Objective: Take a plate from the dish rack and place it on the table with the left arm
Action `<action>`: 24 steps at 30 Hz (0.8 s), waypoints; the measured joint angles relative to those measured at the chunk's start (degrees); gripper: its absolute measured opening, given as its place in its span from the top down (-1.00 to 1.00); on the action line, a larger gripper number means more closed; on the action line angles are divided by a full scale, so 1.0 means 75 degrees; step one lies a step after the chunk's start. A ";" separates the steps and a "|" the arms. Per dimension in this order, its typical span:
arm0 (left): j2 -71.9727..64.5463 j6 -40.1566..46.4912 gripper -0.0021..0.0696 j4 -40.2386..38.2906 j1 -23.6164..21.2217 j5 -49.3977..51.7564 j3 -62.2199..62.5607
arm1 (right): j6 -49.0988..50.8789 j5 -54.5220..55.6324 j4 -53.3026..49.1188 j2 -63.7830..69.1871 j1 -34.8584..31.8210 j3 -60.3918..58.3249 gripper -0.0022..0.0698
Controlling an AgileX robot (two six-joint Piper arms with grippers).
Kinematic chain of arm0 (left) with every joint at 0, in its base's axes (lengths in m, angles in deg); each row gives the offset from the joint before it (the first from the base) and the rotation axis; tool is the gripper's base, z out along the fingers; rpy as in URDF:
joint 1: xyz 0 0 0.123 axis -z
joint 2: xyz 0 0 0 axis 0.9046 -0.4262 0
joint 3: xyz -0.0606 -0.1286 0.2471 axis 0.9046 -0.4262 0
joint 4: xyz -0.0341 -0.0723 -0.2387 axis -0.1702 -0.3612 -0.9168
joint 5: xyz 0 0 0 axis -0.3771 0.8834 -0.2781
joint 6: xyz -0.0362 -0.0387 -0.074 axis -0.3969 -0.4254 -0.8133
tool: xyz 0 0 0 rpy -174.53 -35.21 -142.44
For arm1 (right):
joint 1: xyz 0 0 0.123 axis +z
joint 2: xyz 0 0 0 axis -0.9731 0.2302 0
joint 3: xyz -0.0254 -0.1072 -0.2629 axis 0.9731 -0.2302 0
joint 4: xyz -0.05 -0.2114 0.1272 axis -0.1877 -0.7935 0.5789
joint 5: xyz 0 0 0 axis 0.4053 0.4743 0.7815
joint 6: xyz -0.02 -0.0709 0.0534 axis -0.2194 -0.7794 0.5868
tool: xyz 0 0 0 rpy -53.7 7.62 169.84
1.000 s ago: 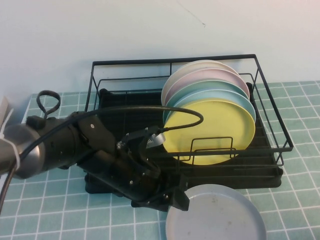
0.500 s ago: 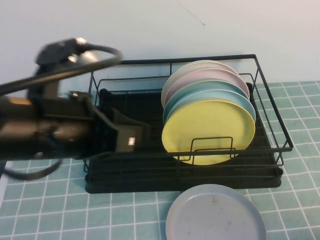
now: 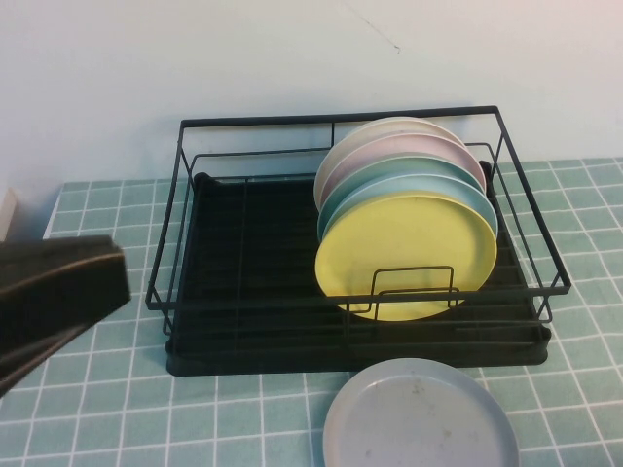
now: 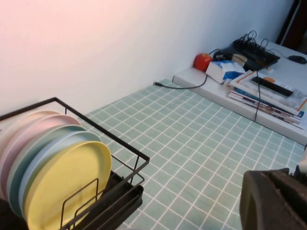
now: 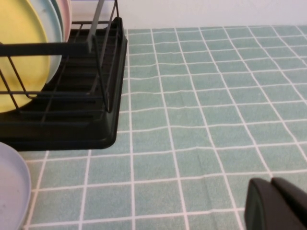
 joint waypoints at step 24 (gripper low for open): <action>0.4504 -0.1532 0.95 0.4121 -0.0284 -0.2107 -0.3703 | 0.0000 0.0000 0.0000 0.0000 0.0000 0.0000 0.94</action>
